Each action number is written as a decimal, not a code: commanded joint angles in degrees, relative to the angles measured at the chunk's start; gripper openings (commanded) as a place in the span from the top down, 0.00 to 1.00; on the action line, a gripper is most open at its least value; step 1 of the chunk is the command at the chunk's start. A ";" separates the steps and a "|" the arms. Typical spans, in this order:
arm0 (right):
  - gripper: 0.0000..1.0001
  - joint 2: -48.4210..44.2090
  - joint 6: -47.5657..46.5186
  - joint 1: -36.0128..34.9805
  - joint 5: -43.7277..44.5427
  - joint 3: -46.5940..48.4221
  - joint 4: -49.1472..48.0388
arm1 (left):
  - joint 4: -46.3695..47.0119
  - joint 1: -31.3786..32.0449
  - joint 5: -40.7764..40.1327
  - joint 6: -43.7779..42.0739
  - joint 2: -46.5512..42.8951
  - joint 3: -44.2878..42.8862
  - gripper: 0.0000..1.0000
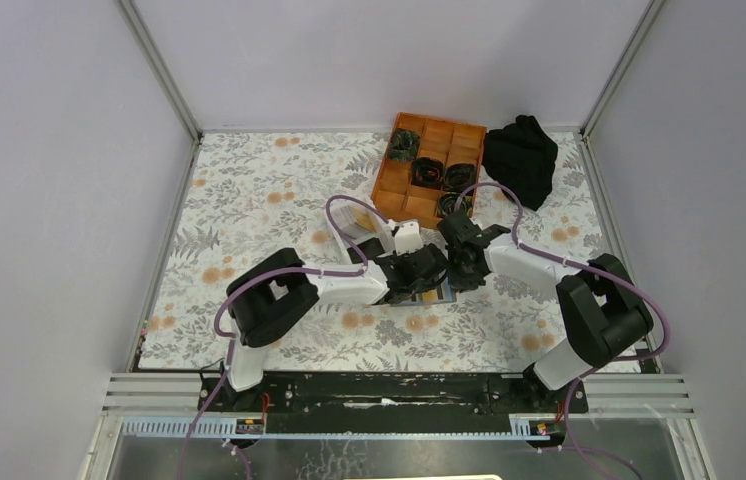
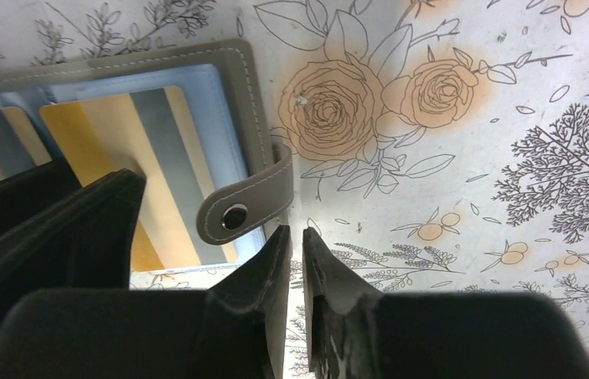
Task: Put the credit cards into the card holder
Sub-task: Insert the credit card into the card holder, then turn over the card slot in the card holder.
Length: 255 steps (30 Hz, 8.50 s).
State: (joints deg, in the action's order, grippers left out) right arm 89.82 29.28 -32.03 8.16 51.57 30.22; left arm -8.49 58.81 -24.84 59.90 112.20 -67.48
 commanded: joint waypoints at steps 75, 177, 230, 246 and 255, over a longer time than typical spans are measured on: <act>0.84 0.13 1.08 -0.36 -1.91 -1.05 -2.30 | -0.95 2.12 0.93 -6.64 -8.15 4.82 0.52; 0.81 -0.32 0.25 -0.40 -2.81 -2.74 -3.18 | 10.00 2.83 2.30 -4.21 -13.05 8.97 0.53; 0.81 -4.92 -0.25 0.43 1.77 1.81 1.44 | 2.11 2.36 -5.07 -1.51 -12.37 13.02 0.53; 0.81 -0.55 -0.37 -4.21 0.35 14.04 3.44 | 2.77 2.23 -4.66 -1.28 -14.12 14.52 0.54; 0.81 3.58 0.28 -5.10 -1.81 15.33 1.10 | 1.70 2.13 -5.93 -1.36 -17.67 15.20 0.53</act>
State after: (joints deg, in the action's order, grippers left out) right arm 92.16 29.41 -36.60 7.66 65.08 32.34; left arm -5.74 61.08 -27.70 58.19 97.01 -52.86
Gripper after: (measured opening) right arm 0.189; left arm 0.465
